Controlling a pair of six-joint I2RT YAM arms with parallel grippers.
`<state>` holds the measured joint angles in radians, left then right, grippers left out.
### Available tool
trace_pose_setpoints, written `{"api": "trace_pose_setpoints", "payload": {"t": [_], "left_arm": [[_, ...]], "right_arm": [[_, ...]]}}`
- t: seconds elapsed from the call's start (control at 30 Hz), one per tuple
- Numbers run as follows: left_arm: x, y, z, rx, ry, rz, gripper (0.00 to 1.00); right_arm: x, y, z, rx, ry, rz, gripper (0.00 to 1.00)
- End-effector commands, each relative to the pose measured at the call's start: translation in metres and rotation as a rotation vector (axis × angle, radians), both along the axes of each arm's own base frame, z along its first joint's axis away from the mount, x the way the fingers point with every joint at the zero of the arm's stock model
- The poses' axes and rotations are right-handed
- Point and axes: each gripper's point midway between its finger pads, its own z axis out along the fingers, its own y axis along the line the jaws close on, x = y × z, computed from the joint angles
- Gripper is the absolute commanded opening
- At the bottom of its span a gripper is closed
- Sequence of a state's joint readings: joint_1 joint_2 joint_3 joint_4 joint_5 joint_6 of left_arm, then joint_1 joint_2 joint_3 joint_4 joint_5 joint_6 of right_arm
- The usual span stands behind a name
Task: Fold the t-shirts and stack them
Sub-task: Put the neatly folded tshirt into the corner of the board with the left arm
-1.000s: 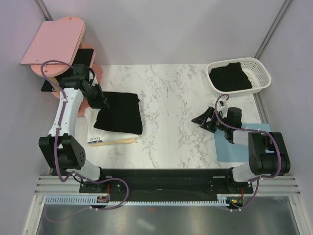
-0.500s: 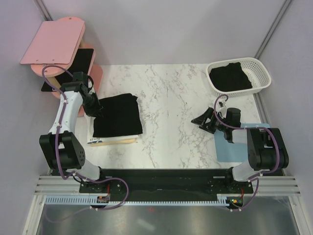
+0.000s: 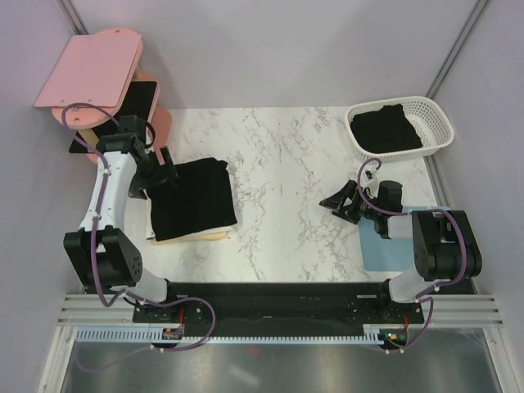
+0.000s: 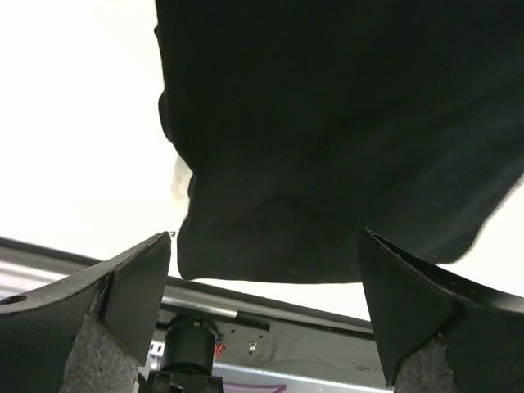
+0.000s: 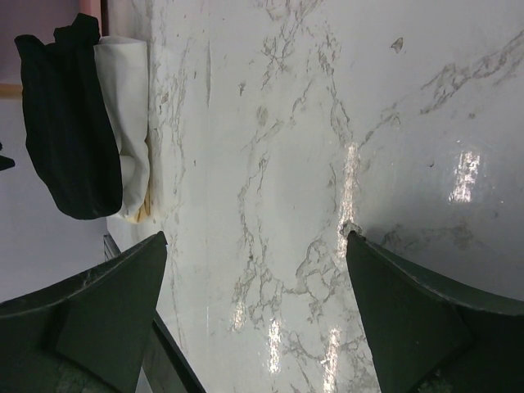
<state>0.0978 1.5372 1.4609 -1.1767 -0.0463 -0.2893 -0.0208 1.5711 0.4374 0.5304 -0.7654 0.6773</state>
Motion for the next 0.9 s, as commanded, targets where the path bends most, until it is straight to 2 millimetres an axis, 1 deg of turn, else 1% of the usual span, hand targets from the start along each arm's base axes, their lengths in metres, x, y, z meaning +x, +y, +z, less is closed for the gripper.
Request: {"api": "trace_pose_setpoints", "payload": {"t": [0.0, 0.03, 0.07, 0.1, 0.13, 0.17, 0.2, 0.23, 0.3, 0.33, 0.37, 0.4, 0.43, 0.47, 0.5, 0.53, 0.57, 0.6, 0.63, 0.67, 0.7, 0.73, 0.77, 0.8, 0.83, 0.87], "left_arm": [[0.011, -0.033, 0.066, -0.079, -0.264, -0.111, 1.0], [0.014, -0.042, 0.078, -0.111, -0.327, -0.139, 1.0], [0.013, -0.06, 0.081, -0.2, -0.356, -0.187, 0.94], [0.014, -0.072, 0.084, -0.257, -0.384, -0.206, 0.89], [0.014, -0.084, 0.087, -0.316, -0.41, -0.23, 0.8], [0.017, -0.104, 0.089, -0.418, -0.462, -0.284, 0.35], [0.017, -0.116, 0.089, -0.483, -0.466, -0.287, 0.07], [0.019, -0.125, 0.087, -0.53, -0.476, -0.295, 0.02], [0.021, -0.159, 0.069, -0.606, -0.446, -0.373, 0.02], [0.021, -0.168, 0.061, -0.618, -0.423, -0.389, 0.02], [0.021, -0.182, 0.043, -0.665, -0.356, -0.413, 0.02], [0.025, -0.197, 0.04, -0.709, -0.365, -0.443, 0.02], [0.027, -0.205, 0.037, -0.752, -0.36, -0.454, 0.02], [0.021, -0.214, 0.023, -0.819, -0.326, -0.46, 0.02], [0.033, -0.221, 0.026, -0.87, -0.374, -0.448, 0.02], [0.034, -0.225, 0.023, -0.905, -0.382, -0.448, 0.02], [0.026, -0.228, 0.011, -0.95, -0.355, -0.442, 0.02], [0.034, -0.232, 0.013, -0.995, -0.387, -0.429, 0.02], [0.033, -0.234, 0.007, -1.017, -0.371, -0.418, 0.02], [0.026, -0.235, -0.005, -1.045, -0.325, -0.401, 0.02], [0.027, -0.237, -0.008, -1.068, -0.317, -0.386, 0.02], [0.03, -0.239, -0.017, -1.082, -0.311, -0.384, 0.02], [0.024, -0.24, -0.027, -1.105, -0.283, -0.375, 0.02], [0.023, -0.24, -0.033, -1.128, -0.257, -0.348, 0.02], [0.025, -0.242, -0.041, -1.143, -0.255, -0.347, 0.02], [0.02, -0.242, -0.049, -1.161, -0.226, -0.338, 0.02]], "right_arm": [[0.0, 0.0, -0.002, -0.003, -0.025, 0.012, 0.98], [0.0, 0.0, -0.003, -0.003, -0.022, 0.012, 0.98], [0.0, 0.0, -0.004, -0.006, -0.021, 0.012, 0.98], [0.0, 0.0, -0.005, -0.006, -0.019, 0.012, 0.98], [-0.001, 0.0, -0.006, -0.006, -0.015, 0.01, 0.98], [0.0, 0.0, -0.006, -0.005, -0.016, 0.01, 0.98], [0.0, 0.0, -0.006, -0.007, -0.016, 0.01, 0.98], [0.0, 0.0, -0.005, -0.007, -0.019, 0.011, 0.98], [0.0, 0.0, -0.005, -0.007, -0.017, 0.012, 0.98], [0.001, 0.0, -0.005, -0.009, -0.02, 0.011, 0.98], [0.002, 0.0, -0.004, -0.01, -0.021, 0.012, 0.98], [0.002, 0.0, -0.005, -0.011, -0.019, 0.012, 0.98], [0.002, 0.0, -0.005, -0.011, -0.019, 0.012, 0.98], [0.003, 0.0, -0.004, -0.011, -0.019, 0.01, 0.98], [0.003, 0.0, -0.004, -0.01, -0.02, 0.01, 0.98], [0.003, 0.0, -0.004, -0.011, -0.018, 0.01, 0.98], [0.003, -0.001, -0.005, -0.011, -0.015, 0.008, 0.98], [0.003, -0.001, -0.005, -0.012, -0.018, 0.009, 0.98], [0.002, -0.001, -0.006, -0.014, -0.015, 0.012, 0.98], [0.002, -0.001, -0.007, -0.014, -0.01, 0.013, 0.98], [0.002, -0.001, -0.008, -0.016, -0.006, 0.012, 0.98], [0.002, -0.001, -0.008, -0.016, -0.009, 0.014, 0.98], [0.001, -0.001, -0.008, -0.015, -0.006, 0.014, 0.98], [0.001, -0.001, -0.008, -0.016, -0.009, 0.014, 0.98], [0.001, -0.001, -0.009, -0.017, -0.008, 0.015, 0.98], [0.001, -0.001, -0.009, -0.017, -0.007, 0.015, 0.98]]}}
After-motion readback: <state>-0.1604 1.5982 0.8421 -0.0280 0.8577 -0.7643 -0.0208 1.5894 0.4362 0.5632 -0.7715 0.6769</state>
